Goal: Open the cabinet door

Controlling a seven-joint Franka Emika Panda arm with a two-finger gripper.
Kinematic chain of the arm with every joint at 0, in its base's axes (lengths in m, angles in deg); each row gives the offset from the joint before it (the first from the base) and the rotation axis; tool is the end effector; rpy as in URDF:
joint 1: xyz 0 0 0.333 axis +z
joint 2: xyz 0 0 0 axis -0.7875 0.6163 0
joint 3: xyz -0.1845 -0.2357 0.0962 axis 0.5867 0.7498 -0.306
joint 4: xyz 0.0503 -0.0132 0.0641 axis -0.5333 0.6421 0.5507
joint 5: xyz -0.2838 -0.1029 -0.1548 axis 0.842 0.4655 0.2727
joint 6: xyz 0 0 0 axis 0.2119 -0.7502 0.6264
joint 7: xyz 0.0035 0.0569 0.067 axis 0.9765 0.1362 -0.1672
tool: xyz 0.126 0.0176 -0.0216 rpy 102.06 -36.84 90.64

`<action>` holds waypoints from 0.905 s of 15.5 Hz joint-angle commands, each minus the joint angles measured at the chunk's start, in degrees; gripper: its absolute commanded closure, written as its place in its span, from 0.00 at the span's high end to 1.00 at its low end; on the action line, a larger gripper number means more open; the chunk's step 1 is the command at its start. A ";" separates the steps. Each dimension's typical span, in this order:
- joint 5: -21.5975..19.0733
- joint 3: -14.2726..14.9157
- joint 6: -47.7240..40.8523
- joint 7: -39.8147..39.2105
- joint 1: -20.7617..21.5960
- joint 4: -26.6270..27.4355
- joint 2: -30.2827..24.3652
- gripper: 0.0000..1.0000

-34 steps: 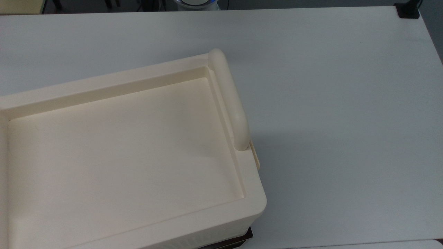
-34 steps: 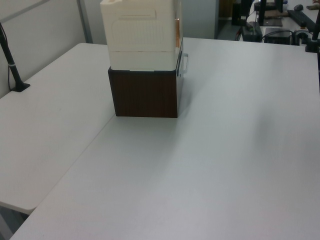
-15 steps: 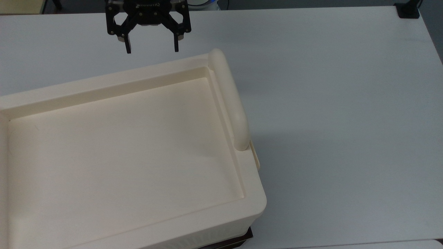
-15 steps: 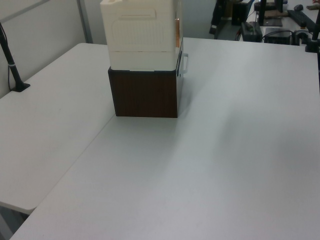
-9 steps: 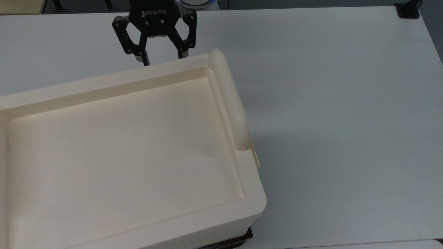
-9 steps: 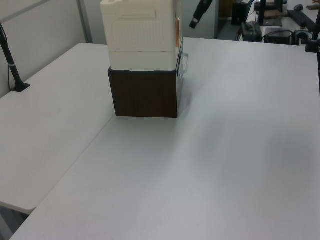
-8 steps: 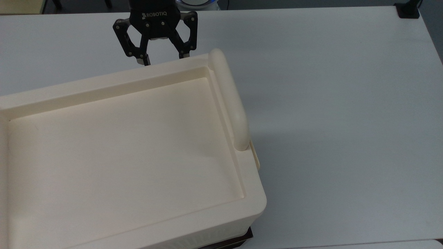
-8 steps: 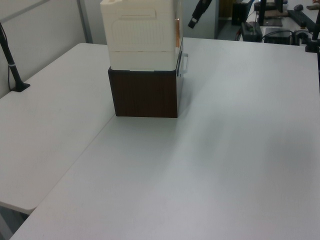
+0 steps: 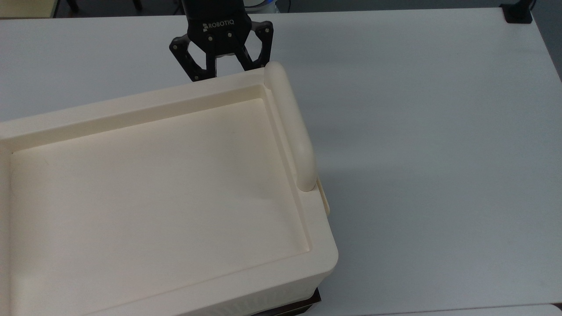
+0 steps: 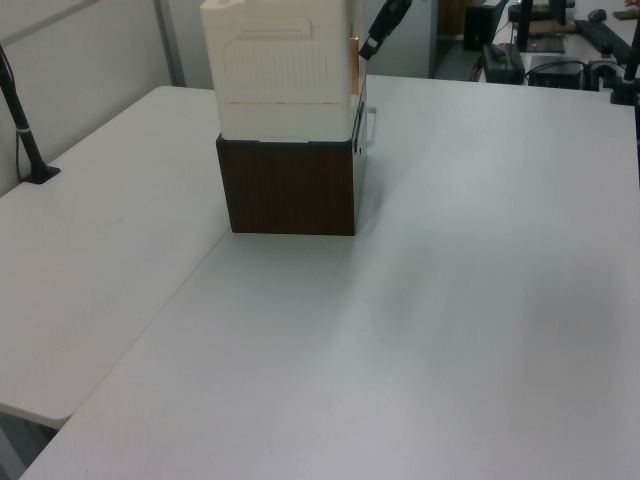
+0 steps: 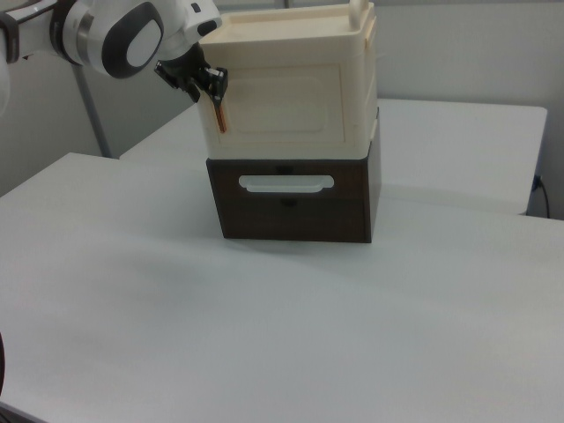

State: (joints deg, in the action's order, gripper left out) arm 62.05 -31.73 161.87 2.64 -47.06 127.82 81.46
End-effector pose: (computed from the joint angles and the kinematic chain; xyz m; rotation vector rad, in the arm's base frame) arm 0.6115 0.0276 0.6143 -2.8500 -0.1619 -0.8534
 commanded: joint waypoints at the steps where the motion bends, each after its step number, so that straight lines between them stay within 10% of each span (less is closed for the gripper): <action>1: -1.54 0.00 2.47 0.80 0.47 -0.59 0.74 0.47; 14: -1.37 0.00 8.45 0.80 0.47 -0.68 2.85 0.32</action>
State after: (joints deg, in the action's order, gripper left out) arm 61.46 -32.00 166.28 2.74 -47.07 127.85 82.32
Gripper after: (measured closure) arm 0.542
